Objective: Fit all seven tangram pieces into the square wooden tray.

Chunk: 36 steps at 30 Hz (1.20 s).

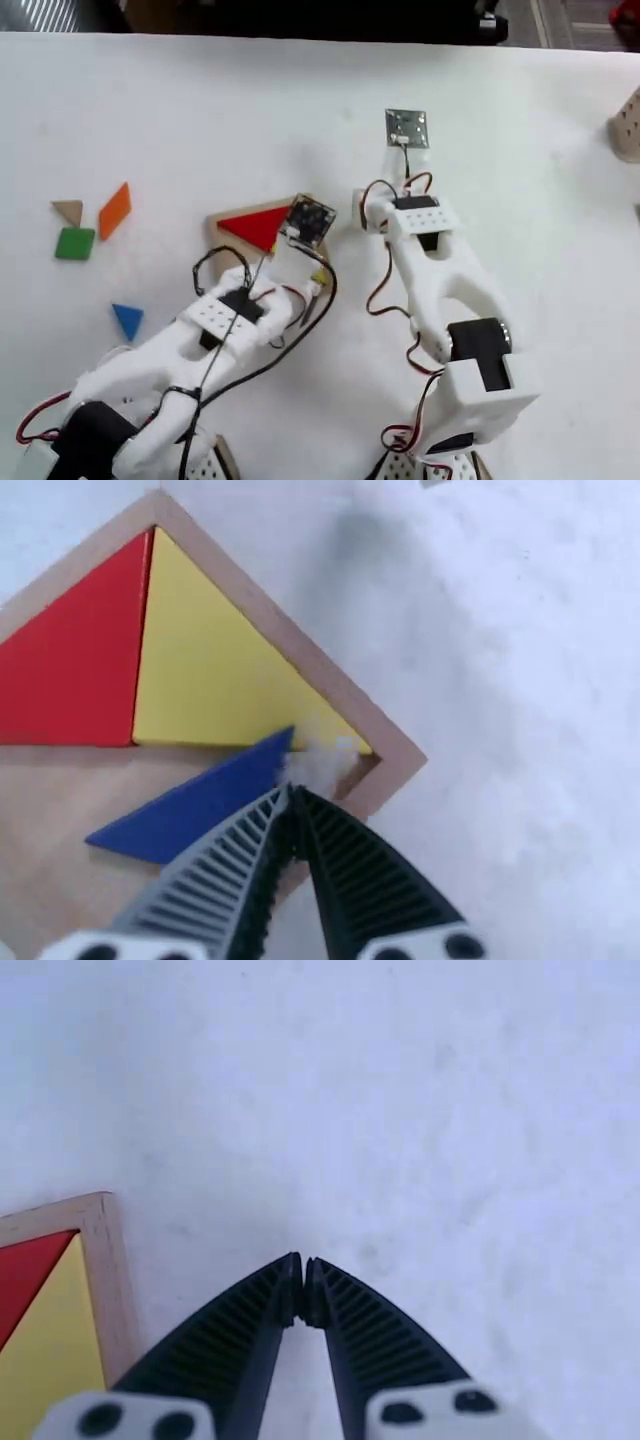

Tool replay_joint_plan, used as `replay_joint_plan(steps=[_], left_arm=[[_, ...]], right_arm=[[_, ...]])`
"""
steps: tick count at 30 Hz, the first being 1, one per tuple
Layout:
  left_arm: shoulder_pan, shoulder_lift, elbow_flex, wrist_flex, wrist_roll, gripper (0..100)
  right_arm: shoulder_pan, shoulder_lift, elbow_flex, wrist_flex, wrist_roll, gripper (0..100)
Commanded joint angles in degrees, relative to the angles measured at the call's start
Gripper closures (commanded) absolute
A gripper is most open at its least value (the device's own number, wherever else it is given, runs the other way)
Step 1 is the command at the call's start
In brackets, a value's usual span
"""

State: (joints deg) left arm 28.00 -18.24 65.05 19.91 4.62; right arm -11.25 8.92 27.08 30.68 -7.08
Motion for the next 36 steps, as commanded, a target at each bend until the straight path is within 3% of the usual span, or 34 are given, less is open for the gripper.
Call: replay_joint_plan(steps=[1,4,8,16,21,26,30,33,36], left_arm=[[2.59,0.13,-3.60,8.53,-4.40,98],[2.95,0.13,-4.75,12.84,-13.01,98],[1.27,0.13,-6.59,18.37,-18.29,98],[-13.05,0.66,-11.25,18.11,-10.11,98],[-16.22,0.48,-11.52,15.38,-5.89,98],[-14.99,0.22,-11.52,15.30,-5.71,98],[-5.14,0.57,-9.67,14.59,-5.63,98],[2.51,0.66,-5.98,6.95,-5.54,98],[2.33,0.66,-2.81,-2.02,-4.66,98]], right_arm=[[-0.22,-3.30,-0.53,0.22,-0.18,97.8],[-0.22,-3.30,-0.53,0.22,-0.18,97.8],[-0.22,-3.30,-0.53,0.22,-0.18,97.8],[-0.22,-3.30,-0.53,0.22,-0.18,97.8],[-0.22,-3.30,-0.53,0.22,-0.18,97.8],[-0.22,-3.30,-0.53,0.31,-0.18,97.8],[-0.31,-3.30,-0.53,0.31,-0.18,97.8],[-0.31,-3.30,-0.53,0.31,-0.18,97.8],[-0.13,-3.30,-0.53,0.31,-0.18,97.8]])
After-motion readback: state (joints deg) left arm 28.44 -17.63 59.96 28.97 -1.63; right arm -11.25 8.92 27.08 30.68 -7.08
